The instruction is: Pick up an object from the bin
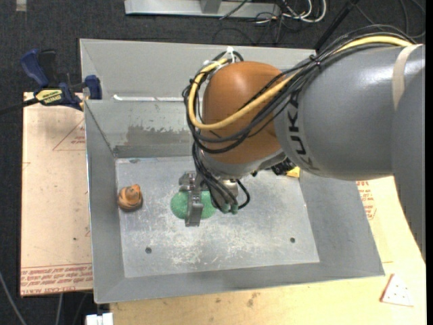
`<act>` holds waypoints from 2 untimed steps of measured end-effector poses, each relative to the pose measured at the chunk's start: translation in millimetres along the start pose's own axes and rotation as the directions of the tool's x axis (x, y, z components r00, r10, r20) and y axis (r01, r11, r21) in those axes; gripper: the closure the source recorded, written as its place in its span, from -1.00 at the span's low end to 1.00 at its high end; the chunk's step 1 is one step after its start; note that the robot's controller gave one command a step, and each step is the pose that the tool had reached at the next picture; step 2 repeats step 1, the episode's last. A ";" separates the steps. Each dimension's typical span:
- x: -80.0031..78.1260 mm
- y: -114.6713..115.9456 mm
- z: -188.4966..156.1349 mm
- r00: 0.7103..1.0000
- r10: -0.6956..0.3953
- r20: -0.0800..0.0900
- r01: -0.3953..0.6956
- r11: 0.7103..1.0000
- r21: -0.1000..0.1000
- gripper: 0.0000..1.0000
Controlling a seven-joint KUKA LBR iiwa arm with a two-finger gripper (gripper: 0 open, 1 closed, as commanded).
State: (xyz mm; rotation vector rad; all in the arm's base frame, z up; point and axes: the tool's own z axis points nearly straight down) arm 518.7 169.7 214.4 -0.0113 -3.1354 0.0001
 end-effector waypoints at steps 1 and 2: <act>-2.7 -3.2 -15.8 1.000 0.006 0.004 -0.006 1.000 0.000 1.00; -2.7 -3.2 -15.8 1.000 0.006 0.004 -0.006 1.000 0.000 1.00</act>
Offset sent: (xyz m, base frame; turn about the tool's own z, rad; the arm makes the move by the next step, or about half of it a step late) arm 0.0934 0.0219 -0.0431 -0.0269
